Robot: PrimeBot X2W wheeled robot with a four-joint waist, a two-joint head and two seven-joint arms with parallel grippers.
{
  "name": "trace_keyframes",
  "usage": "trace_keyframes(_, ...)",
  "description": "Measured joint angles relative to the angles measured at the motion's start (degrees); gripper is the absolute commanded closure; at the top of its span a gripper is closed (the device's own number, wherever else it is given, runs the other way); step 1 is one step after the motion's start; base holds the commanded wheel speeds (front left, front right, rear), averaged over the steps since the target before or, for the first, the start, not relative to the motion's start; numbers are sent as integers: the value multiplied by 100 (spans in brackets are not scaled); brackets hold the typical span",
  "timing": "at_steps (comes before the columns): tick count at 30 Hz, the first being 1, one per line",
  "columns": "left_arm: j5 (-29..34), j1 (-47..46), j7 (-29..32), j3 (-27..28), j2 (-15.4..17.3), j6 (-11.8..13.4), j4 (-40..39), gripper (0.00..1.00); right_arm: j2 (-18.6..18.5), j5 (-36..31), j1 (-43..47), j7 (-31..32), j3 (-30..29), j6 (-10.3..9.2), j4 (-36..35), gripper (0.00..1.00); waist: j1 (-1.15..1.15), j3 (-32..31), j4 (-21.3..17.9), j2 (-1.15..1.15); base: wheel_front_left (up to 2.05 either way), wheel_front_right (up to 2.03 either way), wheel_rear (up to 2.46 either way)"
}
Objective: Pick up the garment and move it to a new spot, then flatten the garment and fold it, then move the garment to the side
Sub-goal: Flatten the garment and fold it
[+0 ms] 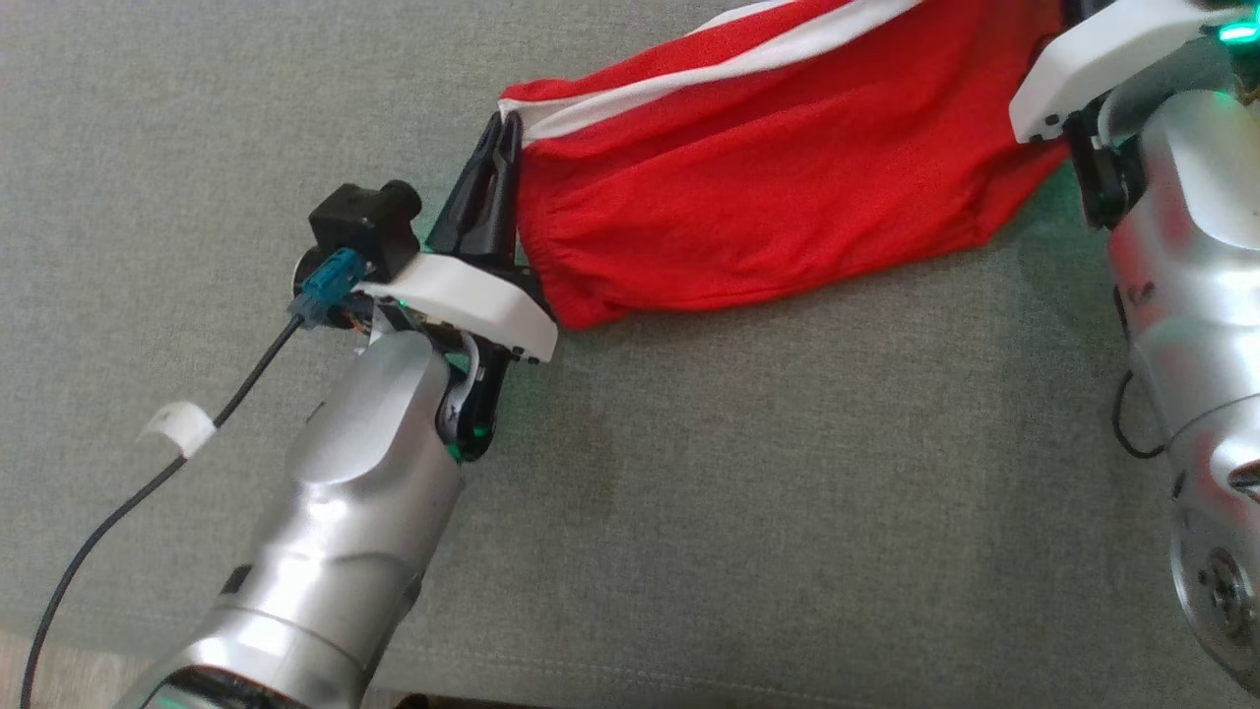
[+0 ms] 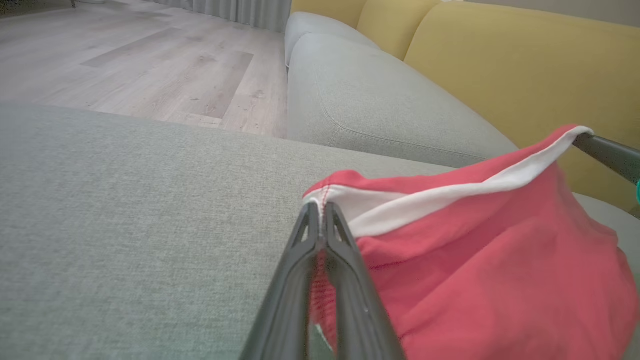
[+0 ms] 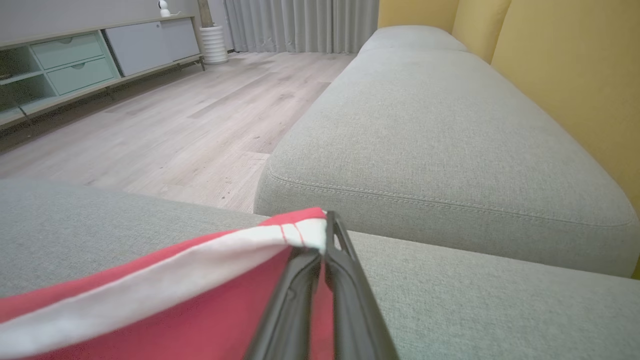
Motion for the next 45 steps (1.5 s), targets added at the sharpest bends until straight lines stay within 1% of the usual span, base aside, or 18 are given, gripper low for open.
trace_keyframes(1,-21,-1,0,-16,-1,46,-23,100,10,-42,-27,-2,-52,0,51,94,0,13,12,0,0,0,0)
trace_keyframes(2,-35,-1,0,-19,1,97,-53,60,31,-57,-42,-8,-143,0,86,44,0,26,19,0,0,0,0)
trace_keyframes(3,-35,-1,0,-22,1,137,-96,0,34,-94,-48,-42,-207,0,116,0,-1,39,24,0,0,0,0)
trace_keyframes(9,-66,64,-1,65,0,392,-315,0,43,-305,-43,-109,-441,0,235,0,0,29,22,0,0,0,0)
trace_keyframes(14,466,665,-1,571,-1,704,-736,0,45,-276,261,-120,-557,0,153,0,-1,-108,8,0,0,0,0)
trace_keyframes(18,810,1272,-1,814,4,823,-1183,0,21,-164,744,-122,-542,0,193,0,-1,-202,43,0,0,0,0)
trace_keyframes(23,940,1878,-1,949,9,849,-1561,0,-55,-73,1101,-122,-482,0,541,0,-1,-318,134,0,0,0,0)
trace_keyframes(28,1124,2088,-1,970,16,843,-1734,0,-163,0,1163,-94,-526,0,784,0,-1,-389,248,0,0,0,0)
trace_keyframes(31,1246,2092,-1,1036,16,840,-1820,0,-123,124,1165,-5,-553,0,853,0,-1,-421,287,0,0,0,0)
trace_keyframes(33,1301,2097,-1,1103,15,816,-1864,0,-13,243,1180,88,-493,0,868,0,-1,-450,301,0,0,0,0)
trace_keyframes(34,1345,2101,-1,1123,16,815,-1867,0,49,325,1185,126,-447,-1,869,4,-1,-464,304,0,0,0,0)
trace_keyframes(35,1379,2115,-1,1136,18,814,-1872,0,109,407,1185,151,-386,-1,867,21,-1,-478,304,0,0,0,0)
trace_keyframes(36,1385,2142,-1,1141,16,813,-1879,0,159,493,1189,157,-338,-1,867,50,-1,-495,303,0,0,0,0)
trace_keyframes(37,1386,2186,-1,1144,16,809,-1883,0,191,587,1210,163,-288,-1,862,74,-1,-513,303,0,0,0,0)
trace_keyframes(38,1386,2240,-1,1145,16,808,-1883,0,204,677,1256,163,-255,-1,844,100,-1,-530,303,0,0,0,0)
trace_keyframes(45,1436,2443,-1,1171,19,806,-1878,0,226,1207,1533,48,-169,-1,681,100,0,-674,263,0,0,0,0)
